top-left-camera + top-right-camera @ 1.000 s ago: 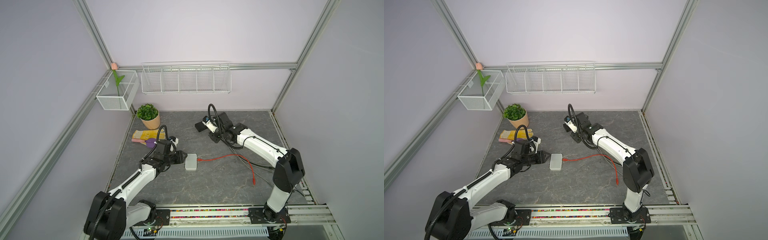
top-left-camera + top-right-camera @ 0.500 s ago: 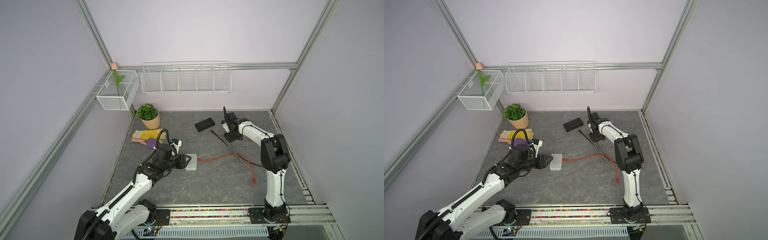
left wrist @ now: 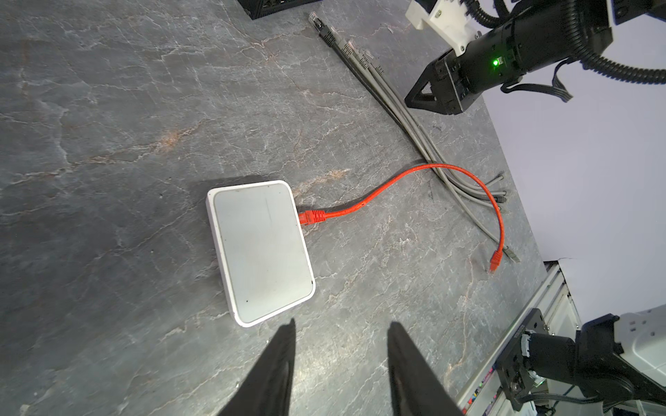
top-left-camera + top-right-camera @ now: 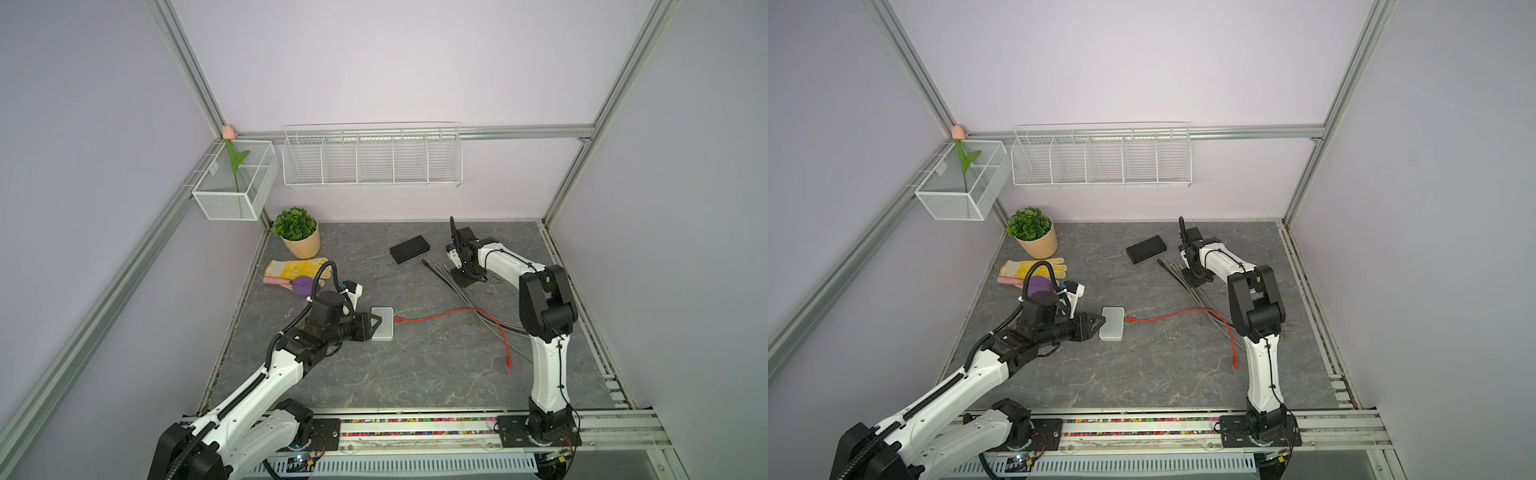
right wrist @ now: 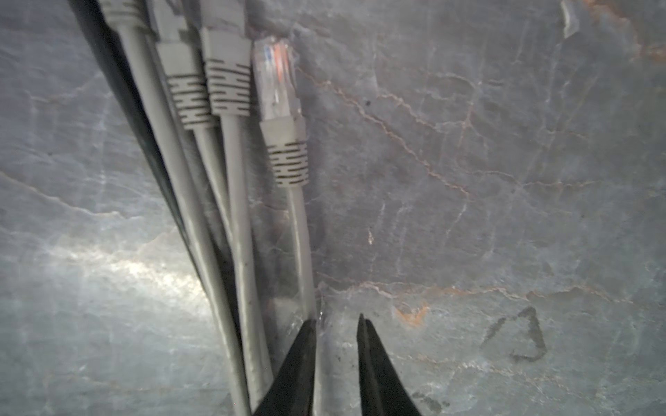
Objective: Insert the plug into the switch port
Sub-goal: 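Move the right gripper to the grey cable bundle and lower onto a plug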
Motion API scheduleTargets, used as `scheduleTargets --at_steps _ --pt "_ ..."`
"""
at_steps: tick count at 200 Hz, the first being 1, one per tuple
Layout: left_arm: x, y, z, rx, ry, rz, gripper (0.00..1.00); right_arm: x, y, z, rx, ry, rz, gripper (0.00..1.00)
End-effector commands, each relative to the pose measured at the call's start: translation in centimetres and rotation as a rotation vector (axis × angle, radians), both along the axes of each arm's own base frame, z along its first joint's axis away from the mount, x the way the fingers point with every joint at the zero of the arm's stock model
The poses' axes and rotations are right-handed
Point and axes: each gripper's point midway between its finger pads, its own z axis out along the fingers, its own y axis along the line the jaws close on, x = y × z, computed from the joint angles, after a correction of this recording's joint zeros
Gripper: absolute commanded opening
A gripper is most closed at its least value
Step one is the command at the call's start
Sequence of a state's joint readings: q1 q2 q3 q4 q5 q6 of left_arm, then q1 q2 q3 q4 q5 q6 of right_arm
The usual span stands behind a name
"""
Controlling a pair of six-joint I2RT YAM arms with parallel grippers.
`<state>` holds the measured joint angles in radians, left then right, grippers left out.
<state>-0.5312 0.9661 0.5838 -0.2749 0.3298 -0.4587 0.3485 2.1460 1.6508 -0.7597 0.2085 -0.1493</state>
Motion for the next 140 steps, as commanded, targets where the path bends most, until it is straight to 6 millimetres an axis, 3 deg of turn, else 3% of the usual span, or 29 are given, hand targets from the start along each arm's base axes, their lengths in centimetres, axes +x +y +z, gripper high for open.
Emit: scheduleTargets --at_steps 1,41,76,140 --pt "-0.2 0.0 0.3 -0.012 -0.006 -0.001 0.42 -0.7 0.3 -1.0 0.015 0.047 0.013 0.25" --pt "-0.3 0.0 0.3 -0.012 -0.004 -0.002 0.41 -0.9 0.1 -1.7 0.000 0.063 0.007 0.18" --pt "-0.2 0.0 0.5 -0.013 -0.011 -0.003 0.41 -0.8 0.1 -0.7 0.006 0.040 0.004 0.11" --pt "-0.2 0.0 1.4 -0.016 -0.027 -0.001 0.41 0.1 -0.3 5.2 -0.046 -0.142 -0.002 0.06"
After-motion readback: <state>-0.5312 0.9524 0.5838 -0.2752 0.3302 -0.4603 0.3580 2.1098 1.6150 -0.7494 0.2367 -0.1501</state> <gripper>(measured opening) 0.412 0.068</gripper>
